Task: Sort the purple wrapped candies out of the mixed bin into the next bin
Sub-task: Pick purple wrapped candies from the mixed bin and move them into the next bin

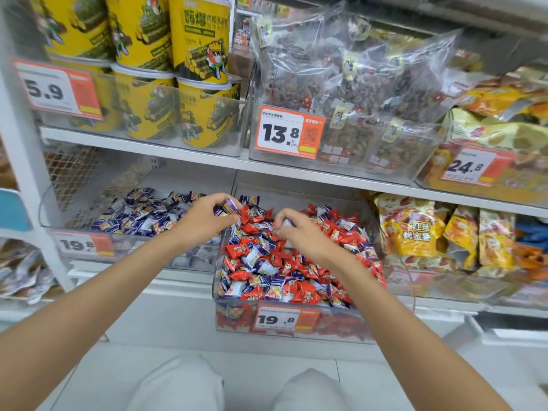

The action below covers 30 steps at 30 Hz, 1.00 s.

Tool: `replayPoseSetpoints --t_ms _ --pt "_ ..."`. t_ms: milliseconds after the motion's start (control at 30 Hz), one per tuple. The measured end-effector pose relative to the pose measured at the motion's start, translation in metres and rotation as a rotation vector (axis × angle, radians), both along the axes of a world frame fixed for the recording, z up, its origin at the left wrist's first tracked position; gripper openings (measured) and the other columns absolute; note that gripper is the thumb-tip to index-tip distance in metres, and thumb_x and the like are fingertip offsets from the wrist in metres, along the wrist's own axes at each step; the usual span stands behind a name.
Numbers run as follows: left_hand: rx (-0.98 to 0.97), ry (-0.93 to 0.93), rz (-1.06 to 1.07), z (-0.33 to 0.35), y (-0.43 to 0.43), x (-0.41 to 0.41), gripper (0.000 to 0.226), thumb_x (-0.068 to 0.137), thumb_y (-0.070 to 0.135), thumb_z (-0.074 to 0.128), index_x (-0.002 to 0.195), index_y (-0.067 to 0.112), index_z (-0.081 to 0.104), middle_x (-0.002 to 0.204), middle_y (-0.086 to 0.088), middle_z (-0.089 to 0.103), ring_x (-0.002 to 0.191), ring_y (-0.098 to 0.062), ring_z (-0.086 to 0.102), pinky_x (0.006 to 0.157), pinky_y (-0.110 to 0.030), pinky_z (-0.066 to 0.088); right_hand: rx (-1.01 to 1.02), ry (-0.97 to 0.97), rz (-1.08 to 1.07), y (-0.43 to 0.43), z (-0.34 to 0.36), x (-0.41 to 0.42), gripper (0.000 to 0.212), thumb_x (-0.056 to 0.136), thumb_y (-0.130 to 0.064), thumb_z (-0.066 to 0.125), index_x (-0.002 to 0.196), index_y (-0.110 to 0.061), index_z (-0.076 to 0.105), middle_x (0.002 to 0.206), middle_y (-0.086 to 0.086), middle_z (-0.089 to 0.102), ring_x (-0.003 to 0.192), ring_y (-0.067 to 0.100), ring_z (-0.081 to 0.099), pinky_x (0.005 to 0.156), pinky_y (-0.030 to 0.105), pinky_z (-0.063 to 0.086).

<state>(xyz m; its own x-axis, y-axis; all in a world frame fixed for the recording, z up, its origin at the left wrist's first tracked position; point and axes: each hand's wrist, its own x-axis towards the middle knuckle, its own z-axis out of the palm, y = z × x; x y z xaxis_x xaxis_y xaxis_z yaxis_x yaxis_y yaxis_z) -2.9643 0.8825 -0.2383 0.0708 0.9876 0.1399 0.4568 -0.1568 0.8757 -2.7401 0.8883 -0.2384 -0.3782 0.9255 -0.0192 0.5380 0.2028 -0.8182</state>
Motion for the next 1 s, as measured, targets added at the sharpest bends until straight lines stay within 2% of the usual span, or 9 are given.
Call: replayPoseSetpoints --t_ms 100,167,333,433,467,600,733,900,1000 --pt "0.007 0.011 -0.009 0.004 -0.004 0.004 0.013 0.09 0.014 0.066 0.102 0.02 0.068 0.113 0.005 0.065 0.105 -0.016 0.06 0.078 -0.015 0.042 0.066 -0.305 0.159 -0.007 -0.025 -0.019 0.027 0.083 -0.038 0.071 0.089 -0.02 0.051 0.091 0.001 0.053 0.081 0.018 0.048 0.07 0.032 0.04" --pt "0.005 0.025 -0.019 0.006 -0.006 0.006 0.014 0.09 0.012 0.066 0.102 0.018 0.068 0.115 0.005 0.063 0.101 -0.009 0.058 0.075 -0.007 0.037 0.139 -0.426 0.194 -0.005 -0.033 -0.024 0.038 0.08 -0.038 0.077 0.089 -0.014 0.049 0.094 0.004 0.052 0.084 0.021 0.044 0.069 0.035 0.038" --pt "-0.01 0.043 -0.067 0.007 -0.011 0.003 0.011 0.091 0.014 0.066 0.1 0.021 0.067 0.109 0.015 0.059 0.088 0.005 0.055 0.071 -0.008 0.038 0.08 -0.135 0.059 0.002 -0.012 0.009 0.038 0.087 -0.014 0.07 0.079 -0.018 0.034 0.076 -0.002 0.037 0.06 0.012 0.033 0.058 0.029 0.032" --pt "-0.016 0.058 -0.069 0.012 -0.012 0.006 0.009 0.092 0.013 0.064 0.094 0.021 0.067 0.097 0.01 0.06 0.066 -0.011 0.059 0.06 -0.018 0.046 0.008 -0.027 -0.021 -0.003 -0.002 0.035 0.019 0.095 -0.015 0.062 0.106 -0.018 0.046 0.088 -0.008 0.048 0.043 0.003 0.034 0.049 0.02 0.036" --pt "-0.025 0.058 -0.073 0.013 -0.012 0.01 0.01 0.093 0.011 0.062 0.092 0.019 0.067 0.095 0.006 0.061 0.061 -0.011 0.061 0.059 -0.021 0.05 -0.02 0.024 -0.045 -0.005 0.001 0.04 0.028 0.096 -0.015 0.06 0.121 -0.02 0.048 0.094 -0.006 0.052 0.04 0.002 0.036 0.045 0.017 0.036" --pt "-0.109 0.047 -0.186 0.015 -0.011 0.032 0.007 0.095 0.006 0.058 0.094 0.008 0.064 0.108 -0.009 0.06 0.075 -0.016 0.07 0.064 -0.022 0.058 0.035 0.086 -0.112 -0.007 0.003 0.054 0.032 0.097 -0.019 0.059 0.125 -0.03 0.05 0.091 -0.001 0.054 0.061 0.023 0.043 0.052 0.03 0.038" --pt "-0.055 0.292 -0.257 0.011 -0.005 0.054 0.004 0.094 0.016 0.062 0.097 0.013 0.063 0.107 -0.002 0.06 0.088 -0.025 0.063 0.071 -0.024 0.05 0.022 0.158 -0.188 -0.013 0.0 0.063 0.042 0.097 -0.02 0.058 0.137 -0.021 0.043 0.1 0.002 0.054 0.063 0.01 0.05 0.049 0.015 0.043" --pt "-0.132 0.709 -0.266 -0.013 0.009 0.073 0.041 0.085 0.04 0.071 0.106 0.006 0.06 0.085 -0.002 0.051 0.076 -0.017 0.047 0.07 -0.032 0.042 0.03 0.211 -0.246 -0.014 -0.007 0.071 0.049 0.097 -0.023 0.059 0.142 -0.02 0.042 0.097 -0.002 0.056 0.06 0.01 0.047 0.05 0.017 0.041" --pt "-0.099 0.727 -0.244 -0.022 0.013 0.078 0.04 0.081 0.038 0.076 0.07 0.014 0.046 0.067 -0.002 0.043 0.064 -0.02 0.041 0.059 -0.032 0.033 0.075 0.211 -0.236 -0.016 -0.008 0.076 0.05 0.095 -0.026 0.062 0.142 -0.019 0.046 0.093 -0.003 0.058 0.059 -0.003 0.053 0.053 0.013 0.039"
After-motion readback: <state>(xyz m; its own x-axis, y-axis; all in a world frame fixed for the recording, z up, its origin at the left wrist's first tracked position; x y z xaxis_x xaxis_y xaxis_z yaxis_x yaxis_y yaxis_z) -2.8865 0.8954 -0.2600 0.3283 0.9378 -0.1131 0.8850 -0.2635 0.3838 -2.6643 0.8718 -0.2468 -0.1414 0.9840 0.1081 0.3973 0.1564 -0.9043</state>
